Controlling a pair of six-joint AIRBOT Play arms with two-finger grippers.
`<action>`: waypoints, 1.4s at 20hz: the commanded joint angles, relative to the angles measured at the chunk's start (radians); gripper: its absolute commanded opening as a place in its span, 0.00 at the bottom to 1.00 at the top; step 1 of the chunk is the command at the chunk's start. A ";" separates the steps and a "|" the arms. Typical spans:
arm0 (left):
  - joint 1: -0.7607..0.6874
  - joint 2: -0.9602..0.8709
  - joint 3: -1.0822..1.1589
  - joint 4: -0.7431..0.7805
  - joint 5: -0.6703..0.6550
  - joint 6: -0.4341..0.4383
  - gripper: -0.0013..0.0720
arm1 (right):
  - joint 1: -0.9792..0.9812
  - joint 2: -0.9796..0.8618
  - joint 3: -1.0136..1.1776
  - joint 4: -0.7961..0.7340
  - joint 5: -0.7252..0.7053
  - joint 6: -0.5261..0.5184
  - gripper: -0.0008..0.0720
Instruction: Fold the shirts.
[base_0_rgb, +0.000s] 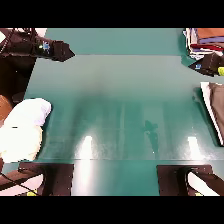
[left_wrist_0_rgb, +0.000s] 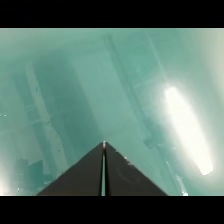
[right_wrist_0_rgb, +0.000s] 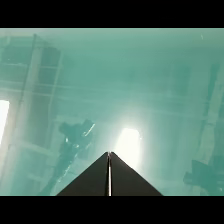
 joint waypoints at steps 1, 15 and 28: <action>-0.001 -0.001 0.000 0.000 0.000 0.000 0.05 | 0.002 0.001 0.000 0.001 -0.001 0.000 0.04; 0.004 0.003 0.002 -0.031 0.058 0.000 0.05 | 0.002 0.001 0.000 0.001 0.007 0.000 0.04; 0.476 0.127 -0.409 0.533 -0.240 -0.090 1.00 | 0.002 -0.001 -0.001 -0.001 0.006 0.000 0.04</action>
